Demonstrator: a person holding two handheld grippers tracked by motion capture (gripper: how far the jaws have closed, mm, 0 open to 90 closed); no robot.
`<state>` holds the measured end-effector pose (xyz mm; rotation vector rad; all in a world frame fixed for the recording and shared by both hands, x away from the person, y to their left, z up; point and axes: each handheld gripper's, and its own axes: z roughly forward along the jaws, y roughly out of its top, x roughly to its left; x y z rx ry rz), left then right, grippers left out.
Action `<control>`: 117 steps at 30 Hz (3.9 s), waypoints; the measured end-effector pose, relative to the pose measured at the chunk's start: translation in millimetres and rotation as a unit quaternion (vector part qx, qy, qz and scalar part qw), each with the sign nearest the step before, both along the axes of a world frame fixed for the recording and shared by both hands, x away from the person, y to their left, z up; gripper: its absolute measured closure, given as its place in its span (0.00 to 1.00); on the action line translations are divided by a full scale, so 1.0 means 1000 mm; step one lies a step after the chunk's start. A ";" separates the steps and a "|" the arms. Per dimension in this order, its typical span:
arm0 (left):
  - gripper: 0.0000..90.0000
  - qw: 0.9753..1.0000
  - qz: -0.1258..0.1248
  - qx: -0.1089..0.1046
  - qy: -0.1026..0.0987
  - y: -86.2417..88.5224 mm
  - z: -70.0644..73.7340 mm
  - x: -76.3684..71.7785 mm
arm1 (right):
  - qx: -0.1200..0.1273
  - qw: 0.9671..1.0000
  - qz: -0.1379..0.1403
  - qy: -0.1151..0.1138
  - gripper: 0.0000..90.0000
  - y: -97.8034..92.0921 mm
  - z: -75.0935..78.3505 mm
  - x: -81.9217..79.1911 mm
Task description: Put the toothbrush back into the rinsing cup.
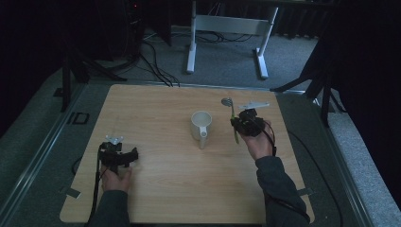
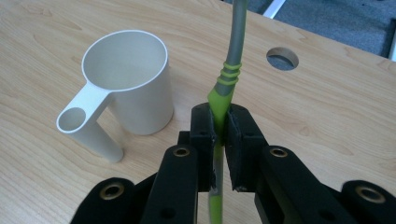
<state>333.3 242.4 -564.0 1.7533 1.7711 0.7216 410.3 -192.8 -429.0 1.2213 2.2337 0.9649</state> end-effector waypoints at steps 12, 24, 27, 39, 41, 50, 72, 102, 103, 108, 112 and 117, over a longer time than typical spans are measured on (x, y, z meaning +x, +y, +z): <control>0.15 1.000 0.001 -0.001 -0.001 0.000 0.000 0.000 | 0.018 1.000 -0.004 -0.017 0.91 -0.002 0.003 -0.002; 0.15 1.000 0.001 -0.001 -0.001 0.000 0.000 0.000 | 0.029 0.999 -0.003 -0.032 0.91 0.000 0.007 -0.003; 0.15 1.000 0.001 -0.001 -0.001 0.000 0.000 0.000 | 0.042 0.999 -0.001 -0.032 0.91 -0.001 0.009 -0.003; 0.15 1.000 0.001 -0.001 0.000 0.000 0.000 0.000 | 0.050 0.998 0.001 -0.046 0.91 0.001 0.011 -0.005; 0.15 1.000 0.000 -0.001 0.000 0.000 0.000 0.000 | 0.050 0.998 0.002 -0.047 0.91 0.002 0.011 -0.005; 0.15 1.000 0.001 -0.002 -0.001 0.000 0.000 0.000 | 0.053 0.997 0.006 -0.056 0.91 0.004 0.012 -0.006; 0.15 1.000 0.001 -0.002 -0.001 0.000 0.000 0.000 | 0.069 0.994 0.009 -0.079 0.91 0.009 0.017 -0.008; 0.15 1.000 0.001 -0.002 -0.001 0.000 0.000 0.000 | 0.087 0.991 0.028 -0.100 0.91 0.017 0.022 -0.012; 0.15 1.000 0.001 -0.002 -0.001 0.000 0.000 0.000 | 0.087 0.991 0.029 -0.101 0.91 0.018 0.023 -0.012; 0.15 1.000 0.001 -0.002 -0.001 0.000 0.000 0.000 | 0.090 0.990 0.031 -0.102 0.91 0.019 0.023 -0.013; 0.15 1.000 0.001 -0.002 -0.001 0.000 0.000 0.000 | 0.090 0.990 0.036 -0.105 0.91 0.022 0.023 -0.015; 0.15 1.000 0.001 -0.002 -0.001 0.000 0.000 0.000 | 0.094 0.989 0.043 -0.108 0.91 0.024 0.023 -0.016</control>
